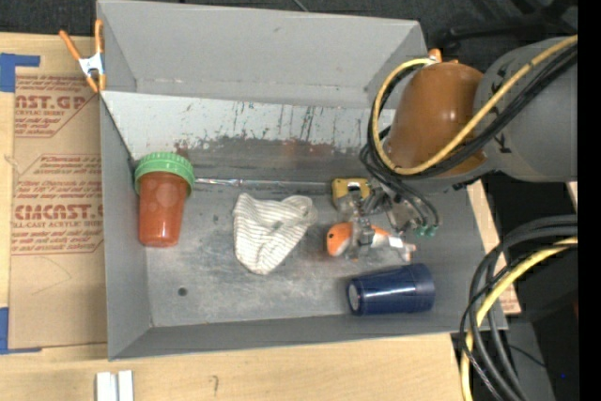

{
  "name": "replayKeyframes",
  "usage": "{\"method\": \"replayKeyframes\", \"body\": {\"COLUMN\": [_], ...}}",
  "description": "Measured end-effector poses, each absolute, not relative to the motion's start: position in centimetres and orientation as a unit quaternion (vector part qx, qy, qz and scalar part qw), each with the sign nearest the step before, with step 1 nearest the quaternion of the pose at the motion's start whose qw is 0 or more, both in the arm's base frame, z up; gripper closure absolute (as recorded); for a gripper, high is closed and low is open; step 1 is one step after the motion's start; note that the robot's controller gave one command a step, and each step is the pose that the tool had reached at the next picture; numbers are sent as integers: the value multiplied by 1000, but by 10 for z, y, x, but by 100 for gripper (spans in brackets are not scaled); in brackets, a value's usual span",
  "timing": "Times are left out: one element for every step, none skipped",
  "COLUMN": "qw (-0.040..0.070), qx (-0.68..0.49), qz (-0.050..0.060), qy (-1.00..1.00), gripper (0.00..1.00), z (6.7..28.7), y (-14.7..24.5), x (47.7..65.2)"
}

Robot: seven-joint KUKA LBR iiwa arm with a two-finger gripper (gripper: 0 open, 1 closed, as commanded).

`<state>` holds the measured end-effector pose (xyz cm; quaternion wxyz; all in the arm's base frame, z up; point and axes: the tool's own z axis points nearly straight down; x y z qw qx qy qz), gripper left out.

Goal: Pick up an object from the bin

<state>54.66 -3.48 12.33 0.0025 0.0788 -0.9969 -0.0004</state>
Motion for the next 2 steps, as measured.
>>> {"method": "replayKeyframes", "body": {"qw": [-2,-2], "qx": [82,99], "qz": [0,0], "qy": [-997,-995], "gripper": [100,100], "z": [162,257], "y": [-32,-18], "x": [549,527]}}
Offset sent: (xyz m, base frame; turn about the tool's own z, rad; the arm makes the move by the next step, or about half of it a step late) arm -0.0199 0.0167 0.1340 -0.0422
